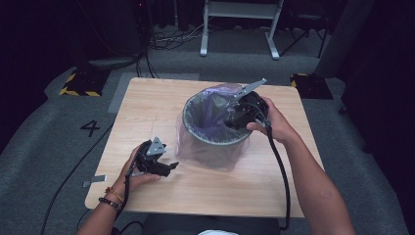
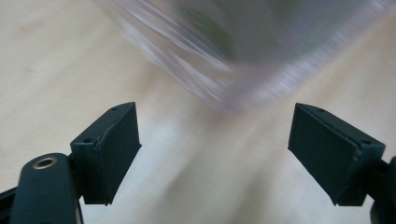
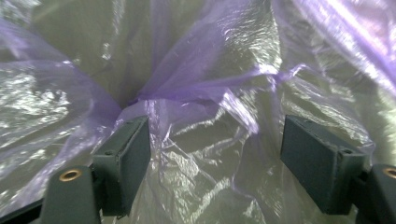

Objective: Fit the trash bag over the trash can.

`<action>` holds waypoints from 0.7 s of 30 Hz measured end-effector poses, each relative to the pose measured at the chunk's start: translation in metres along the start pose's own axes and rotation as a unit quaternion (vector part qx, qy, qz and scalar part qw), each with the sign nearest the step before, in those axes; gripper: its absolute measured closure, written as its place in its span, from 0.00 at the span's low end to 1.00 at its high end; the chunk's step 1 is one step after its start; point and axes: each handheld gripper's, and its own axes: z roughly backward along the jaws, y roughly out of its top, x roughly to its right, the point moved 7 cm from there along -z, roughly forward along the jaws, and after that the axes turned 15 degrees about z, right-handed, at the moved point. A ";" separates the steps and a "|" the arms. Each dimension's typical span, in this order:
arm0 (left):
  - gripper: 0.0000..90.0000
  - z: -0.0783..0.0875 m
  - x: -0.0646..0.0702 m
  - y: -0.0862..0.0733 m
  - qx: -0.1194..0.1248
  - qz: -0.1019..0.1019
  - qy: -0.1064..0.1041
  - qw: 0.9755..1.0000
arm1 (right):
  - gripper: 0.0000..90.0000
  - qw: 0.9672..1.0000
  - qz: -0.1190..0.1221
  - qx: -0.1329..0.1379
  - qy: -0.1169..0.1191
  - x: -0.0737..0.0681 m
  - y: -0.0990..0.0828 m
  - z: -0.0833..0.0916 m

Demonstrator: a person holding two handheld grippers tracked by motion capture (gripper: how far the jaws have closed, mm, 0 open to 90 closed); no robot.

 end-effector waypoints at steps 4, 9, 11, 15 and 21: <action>0.18 -0.008 0.017 -0.019 -0.030 -0.019 -0.010 0.999 | 0.28 1.000 0.000 -0.021 -0.002 0.000 -0.002 -0.004; 0.18 -0.012 0.024 -0.024 -0.030 -0.006 -0.032 0.999 | 0.30 1.000 -0.005 -0.029 -0.004 0.002 -0.003 -0.006; 0.18 -0.013 0.024 -0.024 -0.031 -0.001 -0.035 0.999 | 0.30 0.999 -0.001 -0.033 -0.010 0.003 -0.003 -0.006; 0.17 -0.013 0.024 -0.024 -0.033 -0.001 -0.038 0.999 | 0.31 0.999 0.002 -0.033 -0.010 0.003 -0.003 -0.007; 0.18 -0.014 0.024 -0.024 -0.039 0.004 -0.044 0.998 | 0.33 0.999 0.020 -0.036 -0.015 0.003 -0.002 -0.007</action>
